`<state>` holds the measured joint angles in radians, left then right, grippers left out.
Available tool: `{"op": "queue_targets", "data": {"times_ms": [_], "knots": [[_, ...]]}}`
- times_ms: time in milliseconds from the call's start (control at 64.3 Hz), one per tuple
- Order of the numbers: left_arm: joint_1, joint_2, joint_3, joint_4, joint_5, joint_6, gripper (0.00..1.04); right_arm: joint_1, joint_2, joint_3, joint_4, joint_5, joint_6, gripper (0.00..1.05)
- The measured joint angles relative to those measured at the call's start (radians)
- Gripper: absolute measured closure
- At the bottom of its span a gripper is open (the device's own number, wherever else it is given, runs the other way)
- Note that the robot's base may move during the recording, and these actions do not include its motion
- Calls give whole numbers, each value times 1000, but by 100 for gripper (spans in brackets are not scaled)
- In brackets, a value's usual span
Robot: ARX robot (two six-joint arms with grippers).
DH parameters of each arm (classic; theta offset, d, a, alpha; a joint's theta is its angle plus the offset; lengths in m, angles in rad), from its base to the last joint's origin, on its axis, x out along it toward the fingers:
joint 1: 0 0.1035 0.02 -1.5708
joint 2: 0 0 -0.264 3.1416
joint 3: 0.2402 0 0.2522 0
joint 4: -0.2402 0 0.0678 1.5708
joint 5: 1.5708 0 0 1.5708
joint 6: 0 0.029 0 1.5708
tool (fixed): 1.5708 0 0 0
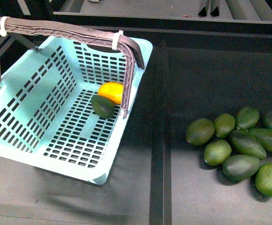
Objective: Pick mango and avocado into basket
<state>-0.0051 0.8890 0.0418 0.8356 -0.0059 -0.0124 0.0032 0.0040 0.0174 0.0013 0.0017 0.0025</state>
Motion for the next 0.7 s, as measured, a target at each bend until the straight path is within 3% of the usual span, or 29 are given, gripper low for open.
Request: {"op": "queue_targets", "data": {"times_ms": [699], "knots": [[1,-546,-27,-492,6,1,103,0,0,0,0,0,0,9]]}}
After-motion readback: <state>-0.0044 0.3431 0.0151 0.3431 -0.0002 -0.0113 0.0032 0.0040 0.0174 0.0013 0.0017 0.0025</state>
